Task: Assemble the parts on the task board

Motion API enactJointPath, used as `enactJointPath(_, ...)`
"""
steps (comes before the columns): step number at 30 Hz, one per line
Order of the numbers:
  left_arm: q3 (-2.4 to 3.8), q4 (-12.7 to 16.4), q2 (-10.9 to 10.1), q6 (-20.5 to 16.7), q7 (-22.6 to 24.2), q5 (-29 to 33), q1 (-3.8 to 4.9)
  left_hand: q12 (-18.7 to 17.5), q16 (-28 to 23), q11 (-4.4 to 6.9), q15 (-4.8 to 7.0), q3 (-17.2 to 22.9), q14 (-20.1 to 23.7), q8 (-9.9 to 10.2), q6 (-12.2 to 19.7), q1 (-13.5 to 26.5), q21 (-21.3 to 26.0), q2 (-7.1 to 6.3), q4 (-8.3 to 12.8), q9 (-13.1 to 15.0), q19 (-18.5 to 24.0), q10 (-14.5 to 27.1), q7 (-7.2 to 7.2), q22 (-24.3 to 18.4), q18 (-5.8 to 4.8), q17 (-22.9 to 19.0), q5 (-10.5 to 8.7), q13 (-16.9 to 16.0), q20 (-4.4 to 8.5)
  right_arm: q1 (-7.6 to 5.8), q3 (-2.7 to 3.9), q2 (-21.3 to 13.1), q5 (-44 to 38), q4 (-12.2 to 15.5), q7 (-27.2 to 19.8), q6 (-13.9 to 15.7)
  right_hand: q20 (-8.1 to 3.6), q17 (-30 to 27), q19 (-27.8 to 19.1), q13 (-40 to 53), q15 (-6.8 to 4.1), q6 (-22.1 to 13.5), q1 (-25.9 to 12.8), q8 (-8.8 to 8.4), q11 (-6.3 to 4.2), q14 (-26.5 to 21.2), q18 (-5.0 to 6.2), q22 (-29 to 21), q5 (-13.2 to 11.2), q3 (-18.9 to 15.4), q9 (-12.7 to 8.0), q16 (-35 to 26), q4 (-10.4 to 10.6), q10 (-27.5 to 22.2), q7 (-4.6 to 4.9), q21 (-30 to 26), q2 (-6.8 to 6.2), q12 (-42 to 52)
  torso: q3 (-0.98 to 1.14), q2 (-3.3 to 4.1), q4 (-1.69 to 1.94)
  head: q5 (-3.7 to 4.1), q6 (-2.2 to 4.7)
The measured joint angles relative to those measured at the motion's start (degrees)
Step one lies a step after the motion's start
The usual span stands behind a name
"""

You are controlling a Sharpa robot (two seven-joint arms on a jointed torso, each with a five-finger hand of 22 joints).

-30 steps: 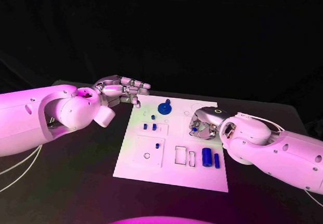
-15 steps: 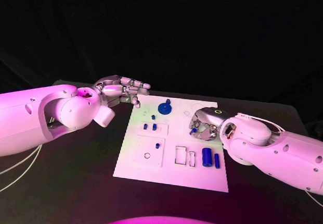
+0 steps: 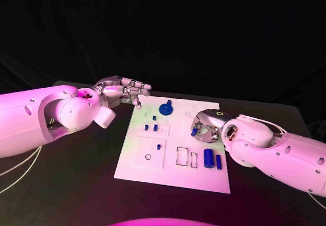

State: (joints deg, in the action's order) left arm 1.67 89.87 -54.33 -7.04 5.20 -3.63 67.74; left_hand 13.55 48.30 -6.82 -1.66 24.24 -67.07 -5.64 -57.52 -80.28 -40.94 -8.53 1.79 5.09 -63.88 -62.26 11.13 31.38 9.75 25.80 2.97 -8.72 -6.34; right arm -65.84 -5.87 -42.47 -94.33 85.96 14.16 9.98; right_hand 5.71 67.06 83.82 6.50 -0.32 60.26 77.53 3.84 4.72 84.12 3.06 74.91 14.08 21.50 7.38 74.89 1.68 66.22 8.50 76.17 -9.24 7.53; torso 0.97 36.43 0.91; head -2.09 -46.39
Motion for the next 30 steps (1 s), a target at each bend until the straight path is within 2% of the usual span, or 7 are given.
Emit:
enactJointPath(6, 0.0, 0.0, 0.0, 0.01, -0.01, 0.0, 0.0, 0.0, 0.0, 0.0, 0.0, 0.0, 0.0, 0.0, 0.0, 0.0, 0.0, 0.0, 0.0, 0.0, 0.0, 0.0, 0.0, 0.0, 0.0, 0.0, 0.0, 0.0, 0.0, 0.0, 0.0, 0.03, 0.16, 0.0, -0.05, 0.27, 0.0, 0.18, 0.0, 0.45, 0.0, 1.87, 0.45, 0.83, -0.54, 0.0, 0.0, 0.0, 0.0, 0.26, 0.31, 0.0, 0.25, 2.11, -0.56, 0.96, 0.52, 0.68, 0.0, 0.0, 0.01, 0.08, -0.03)
enactJointPath(10, 0.0, 0.0, 0.0, 0.01, -0.03, -0.01, 0.0, 0.0, 0.0, 0.0, 0.0, 0.0, 0.0, 0.0, 0.08, 0.0, 0.0, 0.0, 0.0, 0.0, 0.0, 0.0, -0.08, 0.0, 0.0, 0.0, 0.0, 0.0, 0.0, 0.01, 0.0, 0.03, 0.54, 0.02, -0.23, 1.21, 0.0, 0.45, 0.0, 0.84, -0.13, 3.39, -0.64, 1.27, -1.17, -0.13, 0.0, 0.01, 0.0, 0.39, 0.62, 0.0, 1.04, 3.43, -1.12, 1.83, 2.01, 1.15, 0.01, -0.01, 0.02, 0.15, -0.03)
enactJointPath(16, 0.0, -0.01, 0.0, 0.01, -0.05, -0.01, 0.0, 0.0, 0.0, 0.0, 0.0, 0.0, 0.0, 0.0, 0.08, 0.0, 0.0, 0.0, 0.0, 0.0, 0.0, 0.0, -0.08, 0.0, 0.0, 0.0, 0.0, 0.0, 0.0, 0.03, 0.0, 0.04, 1.19, 0.01, -0.35, 2.96, -0.28, 0.6, 0.19, 1.26, -0.64, 4.63, -1.37, 1.72, -1.73, -0.22, 0.0, 0.04, -0.46, 0.43, 0.8, 0.0, 1.84, 4.74, -1.75, 2.35, 2.78, 1.49, 0.01, -0.01, 0.03, 0.18, -0.05)
enactJointPath(18, 0.0, -0.01, 0.0, 0.02, -0.07, -0.02, 0.0, 0.0, 0.0, 0.0, 0.0, 0.0, 0.0, 0.0, 0.08, 0.0, 0.0, 0.0, 0.0, 0.0, 0.0, 0.0, -0.08, 0.0, 0.0, 0.0, 0.0, 0.0, 0.0, 0.05, -0.01, 0.04, 1.35, -0.03, -0.34, 3.55, -0.63, 0.65, 0.18, 1.47, -0.92, 5.08, -0.9, 2.13, -2.05, -0.09, -0.01, 0.04, -1.27, 0.58, 0.87, 0.23, 1.95, 5.17, -2.0, 2.4, 3.24, 1.49, 0.0, -0.01, 0.03, 0.18, -0.05)
enactJointPath(22, 0.0, -0.01, 0.0, 0.05, -0.11, -0.02, 0.0, 0.0, 0.0, 0.0, 0.0, 0.0, 0.0, 0.0, 0.08, 0.0, 0.0, 0.0, 0.0, 0.01, 0.0, 0.0, -0.08, 0.01, 0.0, 0.0, 0.0, 0.0, 0.0, 0.11, -0.07, 0.01, 1.47, -0.04, -0.27, 4.37, -1.05, 0.75, 0.18, 1.81, -1.3, 5.92, -0.31, 2.38, -2.38, -0.13, 0.0, 0.03, -2.24, 1.24, 0.91, 0.23, 1.29, 6.27, -2.41, 2.69, 3.83, 1.81, -0.01, -0.01, 0.03, 0.16, -0.05)
enactJointPath(28, 0.0, -0.01, -0.01, 0.09, -0.18, -0.02, 0.0, 0.0, 0.0, -0.05, -0.19, 0.0, 0.19, 0.0, 0.31, 0.0, 0.34, 0.0, 0.0, -0.09, 0.0, 0.47, 0.12, -0.06, -0.01, -0.15, 0.0, 0.0, 0.0, 0.18, -0.11, -0.4, 1.45, 0.62, -0.19, 5.08, -1.04, 0.86, 0.18, 2.06, -1.33, 6.23, -0.08, 2.37, -2.77, -0.1, 0.0, 0.03, -2.28, 2.0, 0.89, 0.23, 0.53, 6.67, -2.34, 2.93, 4.05, 1.81, -0.01, -0.02, 0.03, 0.08, -0.09)
enactJointPath(30, 0.0, -0.03, -0.01, 0.11, -0.21, -0.02, 0.0, 0.0, 0.0, -0.05, -0.19, 0.0, 0.19, 0.0, 0.31, 0.0, 0.34, 0.0, 0.0, -0.09, 0.0, 0.48, 0.12, -0.06, -0.01, -0.15, 0.0, 0.0, 0.0, 0.14, -0.05, -0.91, 1.43, 1.38, -0.16, 5.48, -1.04, 0.86, 0.18, 2.11, -1.33, 6.23, 1.09, 2.37, -2.97, -0.09, 0.0, 0.03, -2.37, 2.09, 0.77, 0.23, 0.43, 6.88, -2.35, 2.93, 4.85, 1.84, -0.01, -0.03, 0.04, 0.03, -0.09)
